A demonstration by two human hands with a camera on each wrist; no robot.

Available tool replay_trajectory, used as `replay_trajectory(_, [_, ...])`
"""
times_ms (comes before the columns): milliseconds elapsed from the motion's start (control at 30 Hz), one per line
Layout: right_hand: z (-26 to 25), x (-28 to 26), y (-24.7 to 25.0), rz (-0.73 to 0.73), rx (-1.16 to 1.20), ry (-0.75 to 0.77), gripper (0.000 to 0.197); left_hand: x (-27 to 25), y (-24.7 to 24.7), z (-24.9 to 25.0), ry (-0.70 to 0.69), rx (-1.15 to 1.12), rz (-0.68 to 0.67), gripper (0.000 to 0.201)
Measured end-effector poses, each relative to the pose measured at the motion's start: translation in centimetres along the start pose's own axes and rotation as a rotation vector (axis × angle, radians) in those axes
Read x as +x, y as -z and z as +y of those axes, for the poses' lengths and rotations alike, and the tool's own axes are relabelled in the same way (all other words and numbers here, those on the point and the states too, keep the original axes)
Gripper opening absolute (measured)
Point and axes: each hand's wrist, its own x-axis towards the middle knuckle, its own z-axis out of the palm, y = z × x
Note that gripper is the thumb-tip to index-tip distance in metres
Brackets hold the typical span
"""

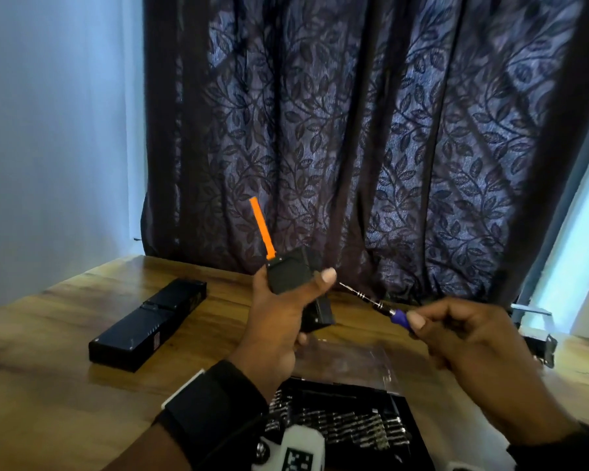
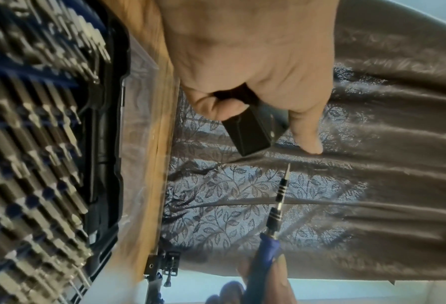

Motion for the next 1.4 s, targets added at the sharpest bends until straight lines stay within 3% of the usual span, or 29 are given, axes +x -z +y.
replay_trajectory(67, [0.1, -0.1, -0.6, -0.008, 0.133, -0.074, 0.014, 0.0, -0.3, -0.4, -0.006, -0.024, -0.066, 0.093])
replay_trajectory(167, [0.3, -0.1, -1.1, -0.022, 0.208, -0.133, 0.020, -0.4, -0.5, -0.5, 0.017, -0.045, -0.055, 0.078])
replay_trajectory(267, [0.3, -0.1, -1.1, -0.012, 0.247, -0.133, 0.019, -0.4, -0.3, -0.3, 0.093, -0.057, -0.112, 0.082])
replay_trajectory(333, [0.4, -0.1, -1.1, 0.001, 0.258, -0.121, 0.017, -0.4, -0.3, -0.1, 0.118, -0.074, -0.154, 0.068])
replay_trajectory(433, [0.4, -0.2, -1.2, 0.018, 0.227, -0.069, 0.014, -0.7, -0.6, 0.1, 0.134, -0.073, -0.183, 0.027])
replay_trajectory(467, [0.3, -0.2, -1.2, 0.031, 0.205, -0.048, 0.013, -0.7, -0.6, 0.0, 0.148, -0.075, -0.184, 0.024])
replay_trajectory(733, [-0.5, -0.5, -1.0, 0.095, -0.052, 0.126, 0.005, -1.0, -0.4, -0.4, 0.211, -0.142, -0.280, 0.078])
replay_trajectory(867, [-0.5, -0.6, -1.1, 0.115, -0.132, 0.168, 0.009, -1.5, -1.0, 0.0, 0.177, -0.135, -0.311, 0.069])
replay_trajectory(967, [-0.1, -0.5, -0.9, 0.161, -0.186, 0.182, 0.011, -1.7, -1.2, -0.1, 0.209, -0.159, -0.342, 0.073])
replay_trajectory(1133, [-0.3, -0.5, -0.4, 0.179, -0.261, 0.215, 0.012, -1.7, -0.9, -0.7, 0.198, -0.173, -0.270, 0.068])
replay_trajectory(1400, [-0.5, -0.5, -0.3, 0.179, -0.256, 0.249, 0.010, -1.6, -0.9, -0.5, 0.118, -0.182, -0.273, 0.079])
